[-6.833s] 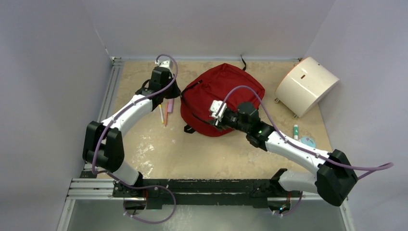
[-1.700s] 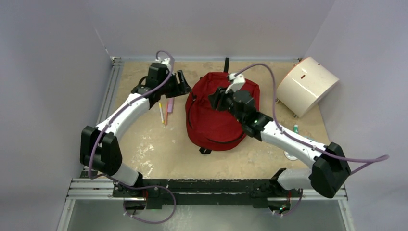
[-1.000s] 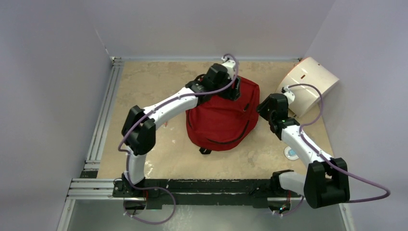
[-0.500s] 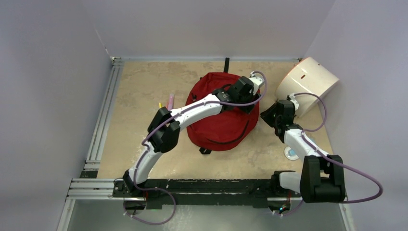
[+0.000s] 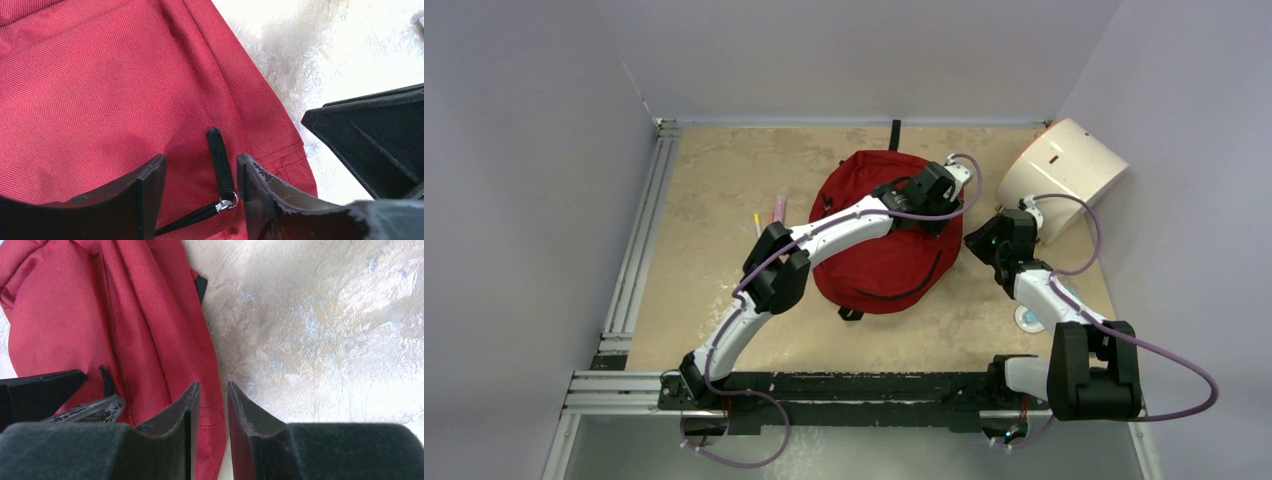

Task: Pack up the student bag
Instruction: Unzip the student bag at the center of the board.

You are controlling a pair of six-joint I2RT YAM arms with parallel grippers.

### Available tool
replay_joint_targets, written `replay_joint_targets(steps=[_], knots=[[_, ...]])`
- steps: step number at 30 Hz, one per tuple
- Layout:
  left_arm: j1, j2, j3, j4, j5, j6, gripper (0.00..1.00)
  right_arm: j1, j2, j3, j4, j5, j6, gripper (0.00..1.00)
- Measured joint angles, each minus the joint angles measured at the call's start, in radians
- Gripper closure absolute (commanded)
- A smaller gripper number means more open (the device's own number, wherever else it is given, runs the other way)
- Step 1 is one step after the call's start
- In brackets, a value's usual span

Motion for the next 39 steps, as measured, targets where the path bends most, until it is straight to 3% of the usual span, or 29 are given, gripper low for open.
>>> replay_joint_targets(steps=[10, 19, 26, 30, 39], knots=[[0.000, 0.012, 0.016, 0.002, 0.003, 0.002, 0.71, -0.002, 0.000, -0.008, 0.002, -0.010, -0.001, 0.74], [0.000, 0.046, 0.032, 0.002, 0.003, 0.011, 0.61, -0.003, -0.001, -0.030, 0.009, -0.024, -0.001, 0.75], [-0.002, 0.047, 0.038, 0.001, 0.003, 0.016, 0.79, -0.003, -0.001, -0.035, 0.015, -0.024, -0.001, 0.76], [-0.002, 0.050, 0.039, 0.002, 0.006, 0.016, 0.99, -0.003, -0.001, -0.035, 0.015, -0.024, -0.002, 0.76], [-0.002, 0.050, 0.040, -0.001, -0.002, 0.024, 1.00, -0.003, -0.001, -0.038, 0.019, -0.024, -0.003, 0.76]])
